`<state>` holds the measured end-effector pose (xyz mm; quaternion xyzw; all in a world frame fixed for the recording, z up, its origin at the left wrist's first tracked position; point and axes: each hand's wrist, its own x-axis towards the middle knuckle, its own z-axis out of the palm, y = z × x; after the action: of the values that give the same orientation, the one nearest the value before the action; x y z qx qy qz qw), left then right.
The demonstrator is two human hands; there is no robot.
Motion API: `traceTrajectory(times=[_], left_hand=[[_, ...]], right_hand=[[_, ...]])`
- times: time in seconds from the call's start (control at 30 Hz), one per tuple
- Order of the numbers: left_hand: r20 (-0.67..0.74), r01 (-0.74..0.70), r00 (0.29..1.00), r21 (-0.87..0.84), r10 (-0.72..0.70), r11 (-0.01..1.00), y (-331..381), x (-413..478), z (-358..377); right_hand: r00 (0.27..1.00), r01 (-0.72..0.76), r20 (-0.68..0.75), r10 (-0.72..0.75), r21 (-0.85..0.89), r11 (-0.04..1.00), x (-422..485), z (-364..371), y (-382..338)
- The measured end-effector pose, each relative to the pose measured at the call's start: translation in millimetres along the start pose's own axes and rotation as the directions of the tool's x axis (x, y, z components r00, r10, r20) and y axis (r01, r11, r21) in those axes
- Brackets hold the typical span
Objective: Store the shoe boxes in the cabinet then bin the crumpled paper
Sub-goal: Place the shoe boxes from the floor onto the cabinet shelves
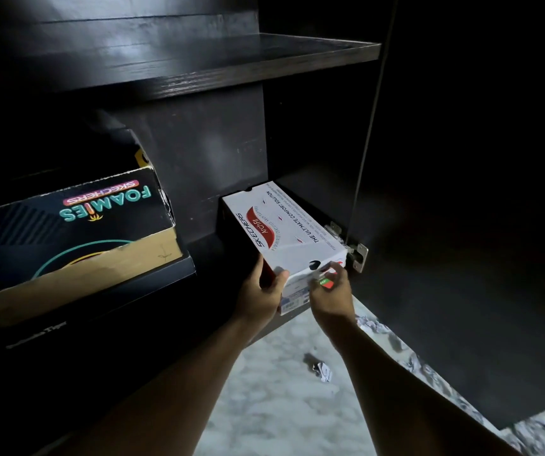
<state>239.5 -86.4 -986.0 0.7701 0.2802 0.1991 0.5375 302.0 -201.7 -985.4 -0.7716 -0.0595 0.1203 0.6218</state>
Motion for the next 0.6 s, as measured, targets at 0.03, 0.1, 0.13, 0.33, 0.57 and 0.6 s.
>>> traceTrajectory(times=[0.03,0.1,0.13,0.33,0.57,0.6], left_hand=[[0.002,0.012,1.0,0.018,-0.012,1.0,0.8,6.0,-3.2],[0.031,0.082,0.996,0.005,-0.082,0.997,4.9,15.1,-9.4],[0.044,0.122,0.992,0.001,-0.122,0.993,7.0,17.0,-11.9],[0.064,0.146,0.987,0.009,-0.146,0.989,18.9,11.2,-11.6],[0.151,0.256,0.952,0.078,-0.265,0.964,66.4,1.0,-25.0],[0.154,0.229,0.958,0.107,-0.243,0.968,72.9,-1.4,-26.2]], right_hand=[[0.998,-0.009,0.06,0.009,-0.003,1.0,3.3,2.5,-3.2],[0.992,-0.01,0.129,0.012,-0.021,1.0,9.5,7.4,-7.5],[0.991,-0.015,0.134,0.016,-0.012,1.0,12.4,9.4,-6.6],[0.981,-0.037,0.187,0.052,-0.083,0.996,9.9,-0.2,-10.8],[0.979,0.111,0.2,-0.034,-0.391,0.914,-2.6,-34.1,-46.1],[0.984,0.113,0.175,-0.045,-0.404,0.908,-7.7,-40.2,-51.4]])
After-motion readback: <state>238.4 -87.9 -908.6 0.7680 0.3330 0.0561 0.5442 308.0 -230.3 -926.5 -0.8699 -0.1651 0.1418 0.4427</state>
